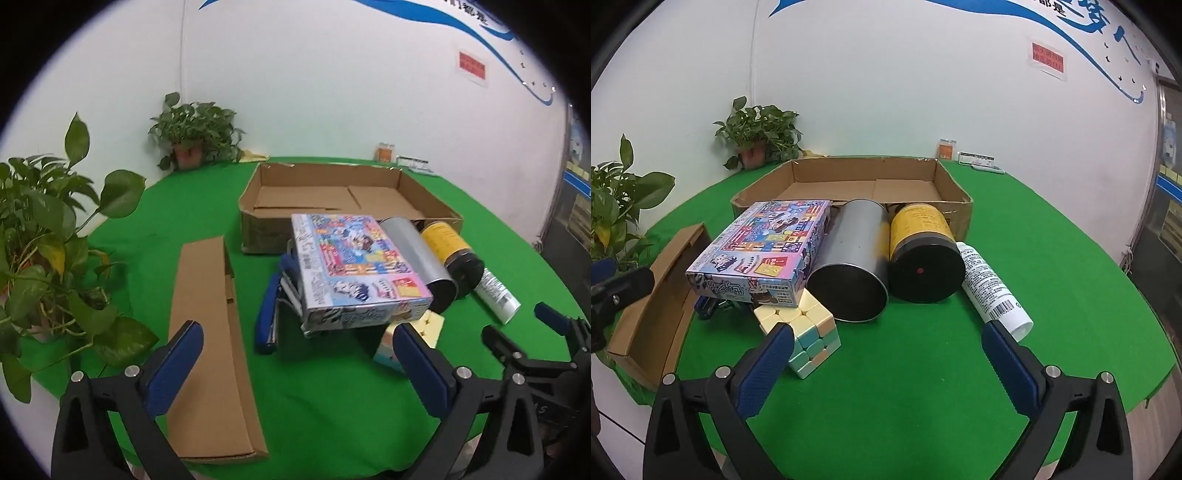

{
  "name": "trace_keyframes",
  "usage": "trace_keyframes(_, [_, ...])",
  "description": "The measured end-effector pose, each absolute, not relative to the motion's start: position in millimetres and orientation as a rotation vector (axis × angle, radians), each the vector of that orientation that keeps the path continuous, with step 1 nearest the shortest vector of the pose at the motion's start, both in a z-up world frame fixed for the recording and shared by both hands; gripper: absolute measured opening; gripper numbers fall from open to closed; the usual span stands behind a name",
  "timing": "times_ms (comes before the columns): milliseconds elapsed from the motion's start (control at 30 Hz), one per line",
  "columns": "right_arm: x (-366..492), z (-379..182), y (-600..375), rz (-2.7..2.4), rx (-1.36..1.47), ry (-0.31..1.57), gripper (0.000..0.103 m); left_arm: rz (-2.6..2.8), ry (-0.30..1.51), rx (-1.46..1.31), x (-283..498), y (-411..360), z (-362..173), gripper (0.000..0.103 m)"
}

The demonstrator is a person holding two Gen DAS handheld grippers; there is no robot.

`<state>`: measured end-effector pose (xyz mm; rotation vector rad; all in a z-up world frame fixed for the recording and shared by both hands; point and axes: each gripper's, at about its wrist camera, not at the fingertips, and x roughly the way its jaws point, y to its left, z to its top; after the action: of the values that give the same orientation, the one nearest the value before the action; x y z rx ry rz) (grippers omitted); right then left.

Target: Organize rigid objects

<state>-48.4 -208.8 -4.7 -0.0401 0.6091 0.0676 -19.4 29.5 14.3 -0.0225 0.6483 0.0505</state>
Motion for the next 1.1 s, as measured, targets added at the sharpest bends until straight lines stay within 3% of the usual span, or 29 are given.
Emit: trace_keyframes(1100, [-30.3,-15.1,-173.3,0.374,0.027,0.640,0.102,0.087,0.767,-0.011,-8.4,67.5,-8.5,0.100])
